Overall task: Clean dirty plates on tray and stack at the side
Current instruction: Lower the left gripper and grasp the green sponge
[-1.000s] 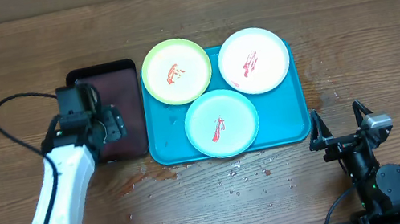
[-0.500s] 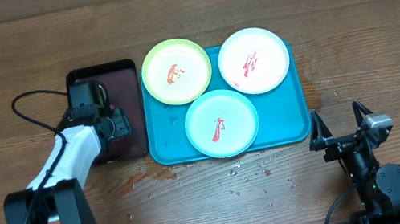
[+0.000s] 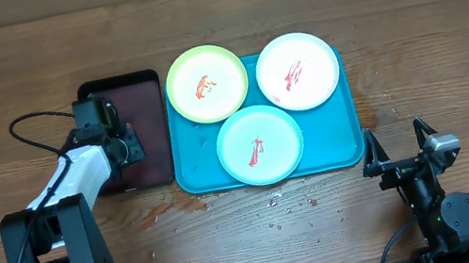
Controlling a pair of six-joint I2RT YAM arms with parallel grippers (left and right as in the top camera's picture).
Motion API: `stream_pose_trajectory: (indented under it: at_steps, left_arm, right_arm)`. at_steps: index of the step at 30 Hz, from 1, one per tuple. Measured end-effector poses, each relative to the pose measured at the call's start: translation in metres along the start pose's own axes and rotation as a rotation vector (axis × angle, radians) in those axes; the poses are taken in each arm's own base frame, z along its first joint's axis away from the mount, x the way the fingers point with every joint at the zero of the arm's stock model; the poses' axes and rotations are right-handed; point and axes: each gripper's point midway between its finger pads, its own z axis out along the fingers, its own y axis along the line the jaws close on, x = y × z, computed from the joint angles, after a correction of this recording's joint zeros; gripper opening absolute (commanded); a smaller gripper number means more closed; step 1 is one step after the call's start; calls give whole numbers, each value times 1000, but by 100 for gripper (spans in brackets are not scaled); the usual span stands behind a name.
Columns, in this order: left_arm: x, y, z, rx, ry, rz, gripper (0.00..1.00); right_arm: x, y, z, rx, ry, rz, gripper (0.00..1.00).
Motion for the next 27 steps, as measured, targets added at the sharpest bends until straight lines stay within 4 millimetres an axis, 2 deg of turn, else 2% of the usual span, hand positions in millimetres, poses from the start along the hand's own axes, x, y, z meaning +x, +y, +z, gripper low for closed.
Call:
stream_pose_trajectory:
  at_steps: [2, 15, 19, 24, 27]
  left_arm:
    - [0, -1, 0, 6, 0, 6, 4]
    - [2, -7, -3, 43, 16, 14, 4]
    - [-7, -10, -23, 58, -30, 14, 4]
    - [-30, -12, -65, 72, -151, 14, 4]
    - [-26, -11, -73, 67, -132, 14, 4]
  right_arm:
    - [0, 0, 0, 0, 0, 0, 100]
    - [0, 0, 0, 0, 0, 0, 100]
    - [0, 0, 0, -1, 0, 0, 100]
    - [0, 0, 0, 0, 0, 0, 100]
    - [0, 0, 0, 0, 0, 0, 100]
